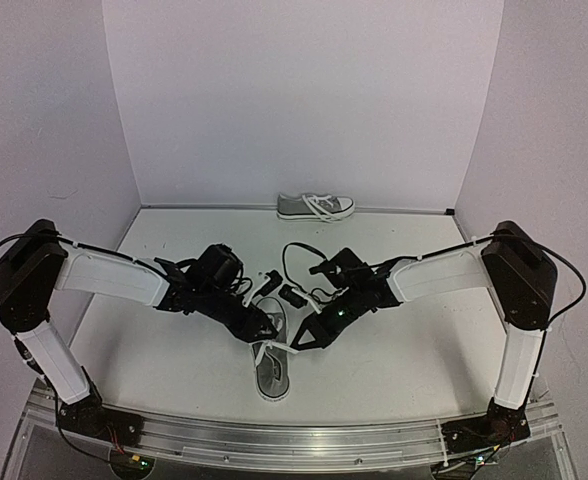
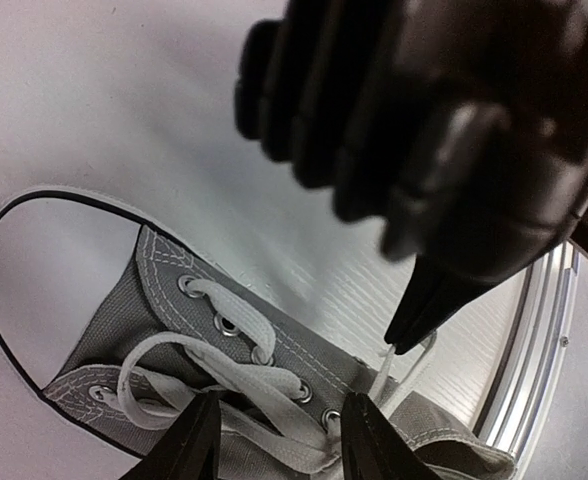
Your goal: Tie the shoes
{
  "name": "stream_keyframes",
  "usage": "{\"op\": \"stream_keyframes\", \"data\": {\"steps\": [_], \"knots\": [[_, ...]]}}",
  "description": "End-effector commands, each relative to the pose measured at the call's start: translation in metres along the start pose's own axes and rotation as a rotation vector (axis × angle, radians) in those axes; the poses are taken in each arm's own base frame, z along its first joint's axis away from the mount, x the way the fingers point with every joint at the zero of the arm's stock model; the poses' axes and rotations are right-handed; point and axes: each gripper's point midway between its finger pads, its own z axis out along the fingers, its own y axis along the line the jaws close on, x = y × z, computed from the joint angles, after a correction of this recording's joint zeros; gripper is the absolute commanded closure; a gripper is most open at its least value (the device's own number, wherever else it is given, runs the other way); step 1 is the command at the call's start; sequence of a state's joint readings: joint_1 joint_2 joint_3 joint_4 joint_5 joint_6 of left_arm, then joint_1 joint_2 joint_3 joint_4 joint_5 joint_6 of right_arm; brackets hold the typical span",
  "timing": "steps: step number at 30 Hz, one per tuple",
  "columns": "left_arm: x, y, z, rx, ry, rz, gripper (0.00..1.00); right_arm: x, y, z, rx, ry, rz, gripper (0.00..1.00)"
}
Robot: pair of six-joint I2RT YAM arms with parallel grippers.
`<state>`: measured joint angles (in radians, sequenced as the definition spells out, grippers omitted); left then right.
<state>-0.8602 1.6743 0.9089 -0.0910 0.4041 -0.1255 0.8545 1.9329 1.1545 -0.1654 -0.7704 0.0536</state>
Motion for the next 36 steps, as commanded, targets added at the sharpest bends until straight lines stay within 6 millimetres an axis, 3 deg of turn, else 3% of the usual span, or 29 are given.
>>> {"op": "stream_keyframes", "data": {"steps": [1, 11, 22, 36], "knots": [[-0.012, 0.001, -0.003, -0.027, -0.015, 0.025, 0.61, -0.017, 0.008, -0.006, 0.005, -0.042, -0.037, 1.0], [-0.019, 0.002, -0.014, -0.051, -0.079, 0.005, 0.99, -0.014, 0.007, -0.005, 0.006, -0.036, -0.033, 1.0], [-0.027, 0.021, -0.037, -0.147, -0.206, -0.065, 1.0, 0.0, 0.003, -0.006, 0.026, -0.019, -0.021, 1.0], [-0.019, 0.037, -0.041, -0.188, -0.227, -0.101, 1.0, 0.018, -0.003, -0.002, 0.038, 0.013, -0.003, 1.0]]}}
